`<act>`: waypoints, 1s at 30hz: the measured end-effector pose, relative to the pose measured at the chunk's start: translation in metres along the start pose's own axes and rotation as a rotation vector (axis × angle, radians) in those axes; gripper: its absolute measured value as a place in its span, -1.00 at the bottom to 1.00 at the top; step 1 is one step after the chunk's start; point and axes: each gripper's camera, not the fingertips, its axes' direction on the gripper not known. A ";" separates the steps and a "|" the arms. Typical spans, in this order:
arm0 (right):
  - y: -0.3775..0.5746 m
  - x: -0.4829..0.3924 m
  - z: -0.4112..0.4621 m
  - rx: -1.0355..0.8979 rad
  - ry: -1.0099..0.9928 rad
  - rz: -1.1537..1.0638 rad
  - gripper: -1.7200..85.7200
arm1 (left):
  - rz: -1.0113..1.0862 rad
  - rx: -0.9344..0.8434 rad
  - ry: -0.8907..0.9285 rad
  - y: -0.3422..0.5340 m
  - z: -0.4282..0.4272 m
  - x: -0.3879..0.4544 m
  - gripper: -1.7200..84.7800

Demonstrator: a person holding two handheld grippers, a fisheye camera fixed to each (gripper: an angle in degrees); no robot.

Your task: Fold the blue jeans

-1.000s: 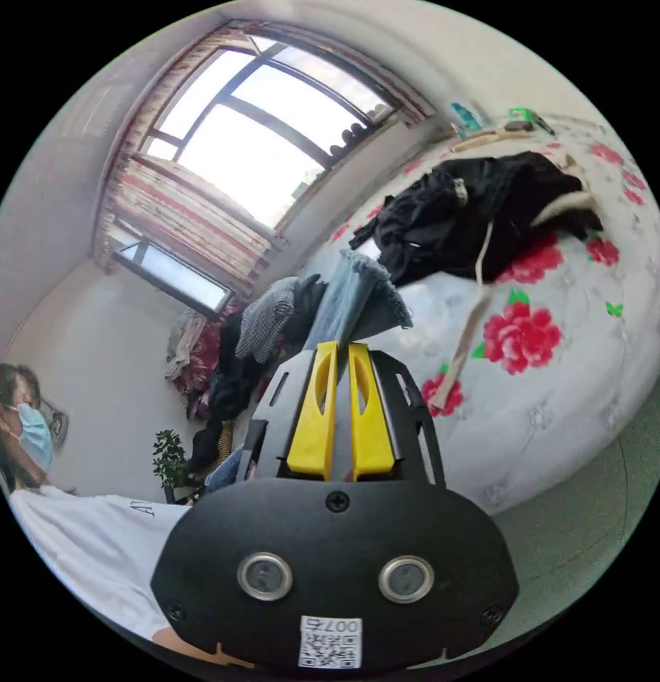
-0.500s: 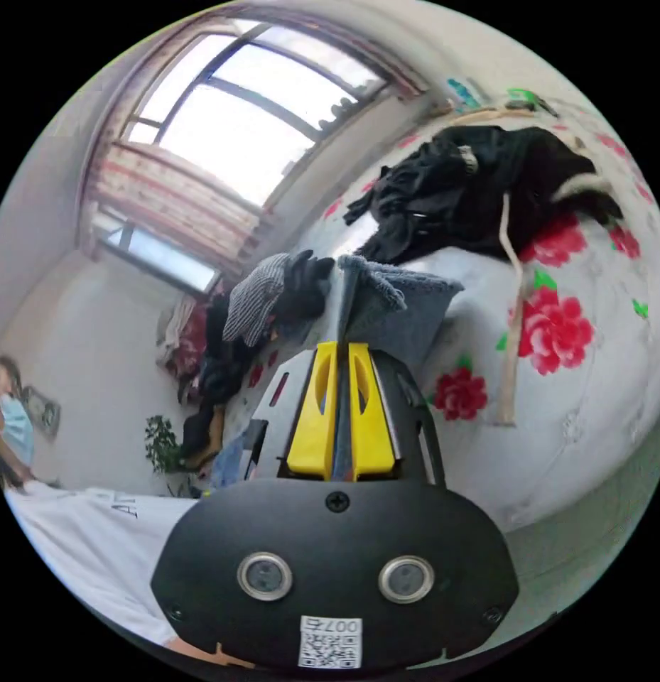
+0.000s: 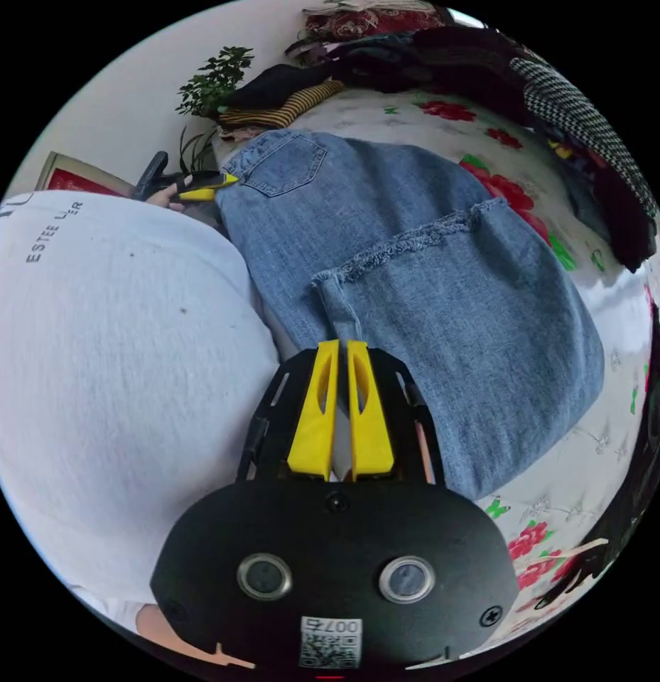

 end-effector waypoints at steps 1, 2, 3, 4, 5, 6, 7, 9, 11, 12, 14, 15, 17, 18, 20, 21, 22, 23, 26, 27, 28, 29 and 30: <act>0.007 -0.002 -0.006 0.031 0.046 0.007 -0.94 | 0.007 -0.004 -0.008 -0.002 0.000 0.001 -0.58; 0.010 -0.002 -0.009 0.044 0.070 0.014 -0.94 | 0.012 -0.005 -0.013 -0.002 0.000 0.002 -0.59; 0.014 -0.002 -0.013 0.069 0.107 0.018 -0.92 | 0.018 -0.006 -0.024 -0.003 0.000 0.003 -0.59; 0.016 -0.006 -0.015 0.090 0.109 -0.012 -0.91 | 0.023 -0.009 -0.035 -0.004 0.000 0.005 -0.60; 0.015 -0.009 -0.015 0.100 0.103 -0.029 -0.91 | 0.027 -0.011 -0.041 -0.004 0.001 0.006 -0.61; 0.012 -0.015 -0.013 0.116 0.101 -0.058 -0.89 | 0.031 -0.018 -0.051 -0.006 0.000 0.007 -0.62; 0.006 -0.020 -0.006 0.112 0.124 -0.071 -0.88 | 0.044 -0.029 -0.064 -0.008 0.001 0.010 -0.63; -0.006 -0.021 0.014 0.056 0.160 -0.080 -0.89 | 0.066 -0.040 -0.081 -0.013 0.001 0.015 -0.65; -0.012 -0.011 0.043 -0.064 0.211 -0.060 -0.91 | 0.080 -0.039 -0.085 -0.019 0.002 0.020 -0.67; -0.009 -0.007 0.048 -0.061 0.242 -0.080 -0.93 | 0.084 -0.039 -0.085 -0.023 0.002 0.023 -0.69; 0.004 0.007 0.022 0.021 0.246 -0.043 -0.94 | 0.094 -0.039 -0.097 -0.028 0.003 0.031 -0.71; 0.018 0.025 -0.010 0.121 0.217 0.046 -0.95 | 0.112 -0.037 -0.113 -0.029 0.004 0.036 -0.71; 0.059 0.057 -0.072 0.340 0.141 0.188 -0.95 | 0.120 -0.031 -0.124 -0.029 0.005 0.038 -0.72; 0.098 0.080 -0.113 0.495 0.104 0.299 -0.96 | 0.109 -0.025 -0.112 -0.028 0.005 0.035 -0.72; 0.175 0.116 -0.165 0.724 0.046 0.475 -0.96 | 0.100 -0.015 -0.088 -0.026 0.005 0.030 -0.72; 0.236 0.139 -0.188 0.868 0.006 0.599 -0.96 | 0.098 -0.009 -0.078 -0.025 0.004 0.028 -0.72; 0.299 0.159 -0.200 1.001 -0.030 0.724 -0.96 | 0.104 -0.009 -0.077 -0.024 0.005 0.028 -0.72; 0.330 0.167 -0.202 1.059 -0.042 0.790 -0.96 | 0.110 -0.011 -0.081 -0.024 0.005 0.028 -0.73; 0.481 0.192 -0.181 1.311 -0.113 1.119 -0.96 | 0.124 -0.020 -0.093 -0.026 0.007 0.030 -0.73; 0.531 0.199 -0.156 1.370 -0.159 1.263 -0.96 | 0.125 -0.022 -0.096 -0.027 0.007 0.031 -0.73; 0.569 0.206 -0.125 1.372 -0.228 1.394 -0.96 | 0.129 -0.022 -0.103 -0.027 0.008 0.032 -0.73; 0.584 0.209 -0.109 1.365 -0.261 1.453 -0.96 | 0.131 -0.021 -0.106 -0.026 0.008 0.033 -0.73; 0.604 0.214 -0.076 1.367 -0.341 1.553 -0.96 | 0.132 -0.015 -0.110 -0.025 0.008 0.034 -0.73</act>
